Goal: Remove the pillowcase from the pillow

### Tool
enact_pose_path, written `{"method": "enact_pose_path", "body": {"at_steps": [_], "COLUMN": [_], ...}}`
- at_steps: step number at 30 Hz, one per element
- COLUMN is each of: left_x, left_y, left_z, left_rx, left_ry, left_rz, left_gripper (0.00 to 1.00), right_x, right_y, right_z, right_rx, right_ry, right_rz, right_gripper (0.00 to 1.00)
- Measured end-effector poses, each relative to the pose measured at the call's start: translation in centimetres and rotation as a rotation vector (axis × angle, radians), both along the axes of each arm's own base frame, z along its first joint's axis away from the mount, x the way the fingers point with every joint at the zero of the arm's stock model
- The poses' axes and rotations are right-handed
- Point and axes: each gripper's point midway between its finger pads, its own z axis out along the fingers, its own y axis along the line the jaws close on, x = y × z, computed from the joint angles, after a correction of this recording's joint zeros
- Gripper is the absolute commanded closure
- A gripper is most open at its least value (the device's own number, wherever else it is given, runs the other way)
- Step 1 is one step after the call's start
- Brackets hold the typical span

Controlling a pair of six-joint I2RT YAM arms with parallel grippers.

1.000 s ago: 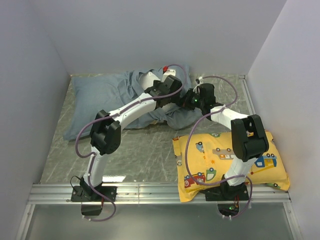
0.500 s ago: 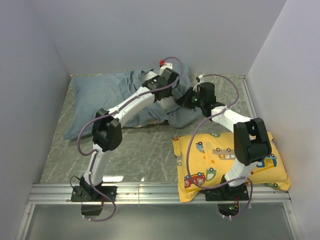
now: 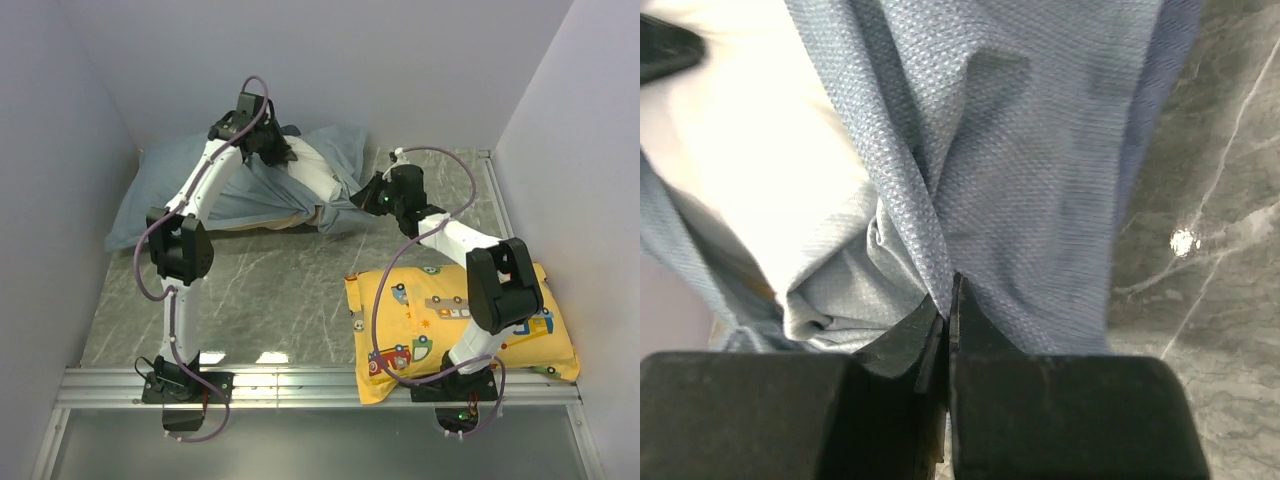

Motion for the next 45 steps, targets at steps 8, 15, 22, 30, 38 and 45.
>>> {"method": "enact_pose_path", "body": {"at_steps": [8,15,22,30,38,45], "left_x": [-0.7,-2.0,-3.3,-3.0,-1.8,-1.7], "left_y": [-0.5,1.1,2.0,2.0,1.9,1.5], "left_z": [1.5,4.3,5.8,7.2,7.8,7.7], "left_rx": [-0.121,-0.193,-0.235,-0.21,-0.192,-0.174], "left_ry": [0.039,0.029,-0.035,-0.131,-0.198,-0.21], "left_rz": [-0.018,-0.01,0.002,0.04,0.079,0.096], "left_gripper": [1.0,1.0,1.0,1.0,1.0,1.0], "right_x": [0.8,1.4,0.4,-2.9,-5.8,-7.3], "right_y": [-0.9,-0.6,0.0,-0.2,-1.2,1.6], "right_z": [-1.0,-1.1,0.0,6.0,9.2,9.8], "right_rx": [-0.085,-0.109,-0.109,-0.109,-0.089,-0.128], "right_ry": [0.02,0.021,-0.002,-0.091,-0.119,-0.103], "right_rz": [-0.078,-0.101,-0.054,-0.01,-0.011,0.029], "right_gripper": [1.0,0.93,0.56,0.41,0.34,0.26]}}
